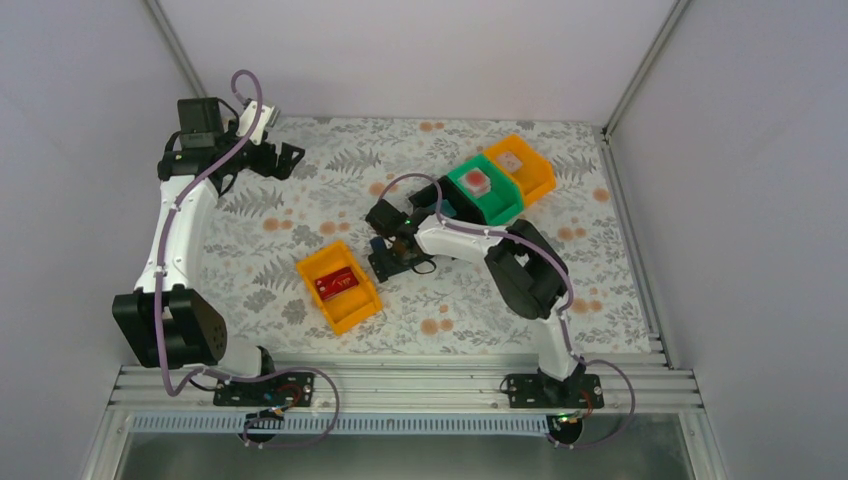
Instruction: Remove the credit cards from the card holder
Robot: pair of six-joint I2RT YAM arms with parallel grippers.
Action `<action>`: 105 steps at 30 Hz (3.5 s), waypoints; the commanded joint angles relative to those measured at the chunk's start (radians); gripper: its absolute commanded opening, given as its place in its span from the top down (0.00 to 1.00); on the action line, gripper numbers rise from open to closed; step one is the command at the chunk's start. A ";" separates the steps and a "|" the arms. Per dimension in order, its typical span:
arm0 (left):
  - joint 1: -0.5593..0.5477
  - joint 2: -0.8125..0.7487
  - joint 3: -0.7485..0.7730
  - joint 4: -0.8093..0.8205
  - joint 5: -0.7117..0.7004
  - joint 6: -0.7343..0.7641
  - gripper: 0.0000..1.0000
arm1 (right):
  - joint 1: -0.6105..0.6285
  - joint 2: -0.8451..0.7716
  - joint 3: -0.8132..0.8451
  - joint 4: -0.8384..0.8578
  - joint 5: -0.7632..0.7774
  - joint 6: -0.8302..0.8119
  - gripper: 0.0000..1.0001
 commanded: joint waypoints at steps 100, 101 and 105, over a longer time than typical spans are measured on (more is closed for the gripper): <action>-0.508 -0.239 -0.068 0.097 0.030 -0.520 0.98 | 0.024 -0.745 -0.061 0.444 0.019 -0.338 0.43; -0.507 -0.243 -0.075 0.101 0.033 -0.521 0.98 | 0.025 -0.731 -0.052 0.435 0.020 -0.343 0.43; -0.503 -0.251 -0.088 0.111 0.047 -0.520 0.98 | 0.025 -0.704 -0.067 0.425 0.032 -0.353 0.44</action>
